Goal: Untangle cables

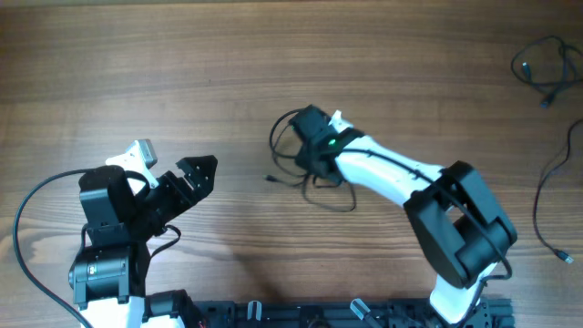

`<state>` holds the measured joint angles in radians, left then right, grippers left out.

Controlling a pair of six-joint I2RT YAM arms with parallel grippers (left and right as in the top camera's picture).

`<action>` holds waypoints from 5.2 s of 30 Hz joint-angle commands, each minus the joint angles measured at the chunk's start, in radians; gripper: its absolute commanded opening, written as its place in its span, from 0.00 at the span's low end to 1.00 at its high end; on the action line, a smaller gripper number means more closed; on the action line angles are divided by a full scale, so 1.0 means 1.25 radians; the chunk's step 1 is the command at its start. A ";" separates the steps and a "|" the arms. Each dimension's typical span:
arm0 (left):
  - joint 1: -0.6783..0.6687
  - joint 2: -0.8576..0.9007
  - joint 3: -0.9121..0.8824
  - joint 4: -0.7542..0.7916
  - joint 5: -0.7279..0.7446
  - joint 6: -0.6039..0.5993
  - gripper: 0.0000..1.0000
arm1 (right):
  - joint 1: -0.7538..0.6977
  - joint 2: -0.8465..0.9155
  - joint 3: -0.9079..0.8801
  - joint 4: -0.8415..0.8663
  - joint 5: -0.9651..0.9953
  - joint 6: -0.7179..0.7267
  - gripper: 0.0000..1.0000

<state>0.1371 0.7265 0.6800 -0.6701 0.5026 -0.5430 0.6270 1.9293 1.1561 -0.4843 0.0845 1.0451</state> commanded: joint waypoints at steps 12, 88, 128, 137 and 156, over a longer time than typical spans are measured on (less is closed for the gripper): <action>-0.003 -0.003 0.005 0.003 0.009 0.010 1.00 | -0.487 -0.043 0.163 0.085 0.002 -0.562 0.05; -0.003 -0.003 0.005 0.003 0.009 0.010 1.00 | -0.648 -1.015 0.133 -0.455 -0.108 -0.615 1.00; -0.003 -0.003 0.005 0.003 0.009 0.010 1.00 | -0.581 -1.333 -0.327 -0.356 0.047 -0.240 1.00; -0.003 -0.003 0.005 0.003 0.009 0.010 1.00 | -0.582 -1.485 -0.703 0.237 -0.130 -0.573 1.00; -0.003 -0.003 0.005 0.003 0.009 0.010 1.00 | -0.581 -1.541 -0.921 0.386 -0.123 -0.793 1.00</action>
<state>0.1371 0.7265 0.6800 -0.6697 0.5026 -0.5430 -0.1051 0.0257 0.0059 -0.0059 -0.0780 0.1562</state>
